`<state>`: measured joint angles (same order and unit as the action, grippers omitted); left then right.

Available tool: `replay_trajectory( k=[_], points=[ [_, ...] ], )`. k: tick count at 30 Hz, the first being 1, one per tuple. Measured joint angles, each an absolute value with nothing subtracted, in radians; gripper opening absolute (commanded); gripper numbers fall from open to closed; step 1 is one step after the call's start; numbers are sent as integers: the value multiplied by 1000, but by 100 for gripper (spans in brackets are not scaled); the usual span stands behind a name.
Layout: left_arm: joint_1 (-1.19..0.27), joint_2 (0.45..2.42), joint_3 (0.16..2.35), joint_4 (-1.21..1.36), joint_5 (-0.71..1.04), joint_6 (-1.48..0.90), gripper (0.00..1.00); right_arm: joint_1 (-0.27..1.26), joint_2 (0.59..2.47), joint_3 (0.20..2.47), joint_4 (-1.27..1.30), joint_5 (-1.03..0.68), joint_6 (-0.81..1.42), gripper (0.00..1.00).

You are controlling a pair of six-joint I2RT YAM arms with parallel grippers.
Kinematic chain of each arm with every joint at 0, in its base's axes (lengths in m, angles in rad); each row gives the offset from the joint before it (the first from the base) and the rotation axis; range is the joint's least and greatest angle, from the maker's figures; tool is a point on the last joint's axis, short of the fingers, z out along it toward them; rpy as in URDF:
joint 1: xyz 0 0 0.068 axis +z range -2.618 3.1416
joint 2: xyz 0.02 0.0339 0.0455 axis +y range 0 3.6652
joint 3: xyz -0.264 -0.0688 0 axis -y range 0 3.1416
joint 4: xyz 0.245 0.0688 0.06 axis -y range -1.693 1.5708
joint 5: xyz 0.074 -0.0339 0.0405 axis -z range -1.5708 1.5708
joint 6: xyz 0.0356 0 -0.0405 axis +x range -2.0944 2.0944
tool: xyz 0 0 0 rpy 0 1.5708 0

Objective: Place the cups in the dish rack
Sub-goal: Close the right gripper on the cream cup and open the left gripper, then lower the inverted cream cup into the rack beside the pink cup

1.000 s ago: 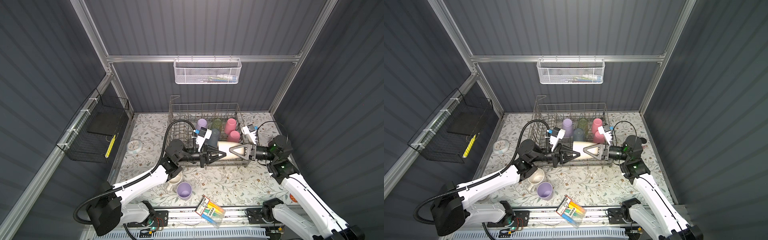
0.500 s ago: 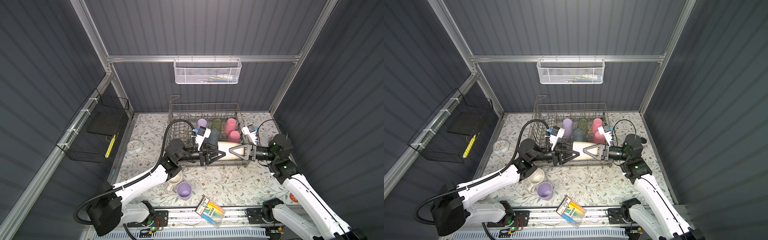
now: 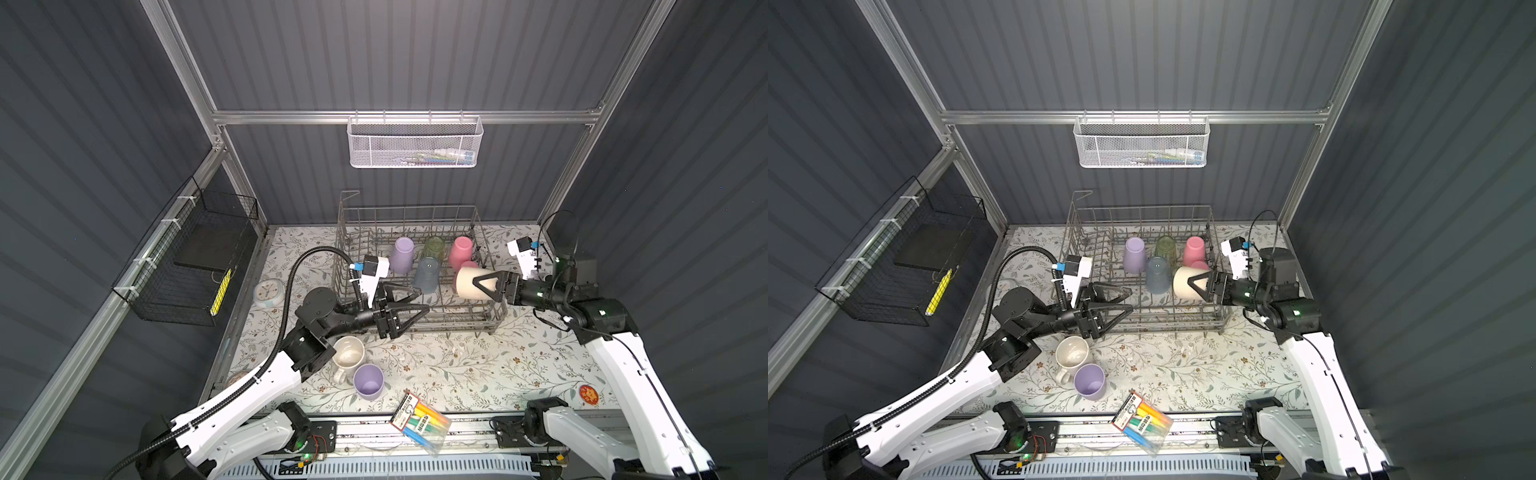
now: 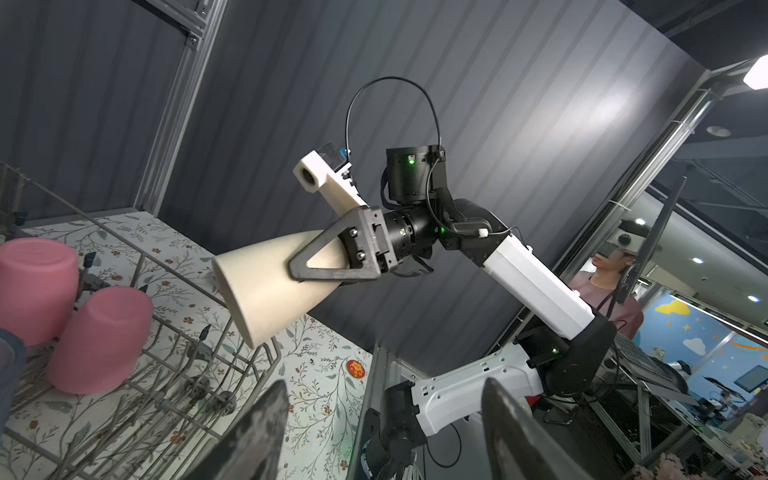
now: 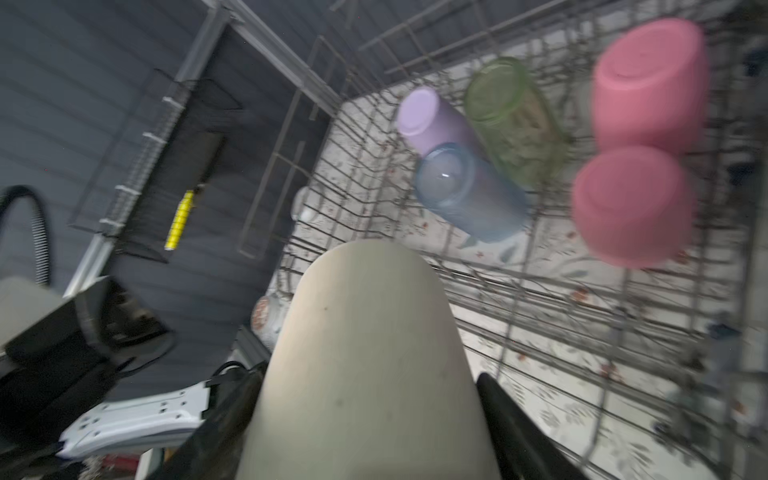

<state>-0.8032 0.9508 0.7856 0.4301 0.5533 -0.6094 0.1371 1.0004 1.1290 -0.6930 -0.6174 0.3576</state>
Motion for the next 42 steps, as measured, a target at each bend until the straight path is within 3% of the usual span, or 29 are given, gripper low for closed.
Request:
replay_trajectory(
  k=[7,14,30,42],
  points=[
    [-803,931,786,323,519,-550,73,178,1155,1153,-838,-287,287,50],
    [-803,934,786,287,519,-514,73,216,1269,1203,-861,-114,275,50],
    [-803,911,748,261,496,-480,72,279,1441,1294,-839,-47,262,51],
    [-803,913,744,254,496,-474,72,295,1529,1295,-813,-25,262,58]
  ],
)
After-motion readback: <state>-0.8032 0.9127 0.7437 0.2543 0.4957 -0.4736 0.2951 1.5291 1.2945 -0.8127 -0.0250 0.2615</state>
